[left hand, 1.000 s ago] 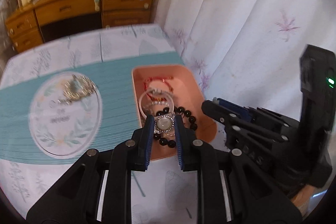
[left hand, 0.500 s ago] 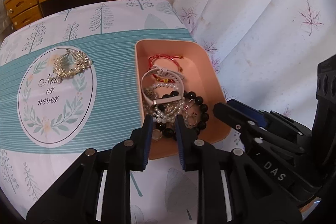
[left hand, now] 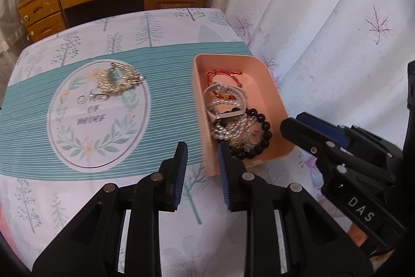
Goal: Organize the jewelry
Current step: 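Move the right tool to the gold leaf hair comb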
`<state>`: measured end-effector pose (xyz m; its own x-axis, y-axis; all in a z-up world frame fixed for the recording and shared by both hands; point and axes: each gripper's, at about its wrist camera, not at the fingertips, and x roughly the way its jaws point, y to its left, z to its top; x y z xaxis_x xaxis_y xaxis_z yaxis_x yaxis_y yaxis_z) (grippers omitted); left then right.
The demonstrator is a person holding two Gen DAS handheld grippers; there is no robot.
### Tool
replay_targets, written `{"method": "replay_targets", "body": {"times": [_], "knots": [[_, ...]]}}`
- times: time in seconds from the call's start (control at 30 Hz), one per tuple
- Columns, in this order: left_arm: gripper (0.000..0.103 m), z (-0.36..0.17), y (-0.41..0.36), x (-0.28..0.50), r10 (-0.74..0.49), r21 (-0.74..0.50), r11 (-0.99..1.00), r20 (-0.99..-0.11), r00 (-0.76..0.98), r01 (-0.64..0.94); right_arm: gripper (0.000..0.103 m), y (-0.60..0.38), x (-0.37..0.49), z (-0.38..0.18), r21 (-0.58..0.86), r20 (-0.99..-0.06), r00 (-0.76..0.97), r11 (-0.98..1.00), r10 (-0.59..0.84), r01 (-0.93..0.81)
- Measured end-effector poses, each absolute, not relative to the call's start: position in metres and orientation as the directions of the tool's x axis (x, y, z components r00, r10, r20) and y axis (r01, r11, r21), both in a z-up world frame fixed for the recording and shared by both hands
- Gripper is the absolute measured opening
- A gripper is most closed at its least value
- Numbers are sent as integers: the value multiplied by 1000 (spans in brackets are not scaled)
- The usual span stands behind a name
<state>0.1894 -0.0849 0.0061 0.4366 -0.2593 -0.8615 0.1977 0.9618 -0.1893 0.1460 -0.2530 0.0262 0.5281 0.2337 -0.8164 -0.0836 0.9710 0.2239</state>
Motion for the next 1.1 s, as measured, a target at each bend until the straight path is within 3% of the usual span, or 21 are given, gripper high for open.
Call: {"method": "replay_targets", "body": {"times": [0.7,1.1], "knots": [[21,67,39,177,-104,-86,995,-810,577,59,25,-138,167,77,88,-831,519,970,197,-227],[21,42,111,231,-33,-70,996,-850,526,-50,25,-74,257,58,66,-885,434,968,169,-242]]}}
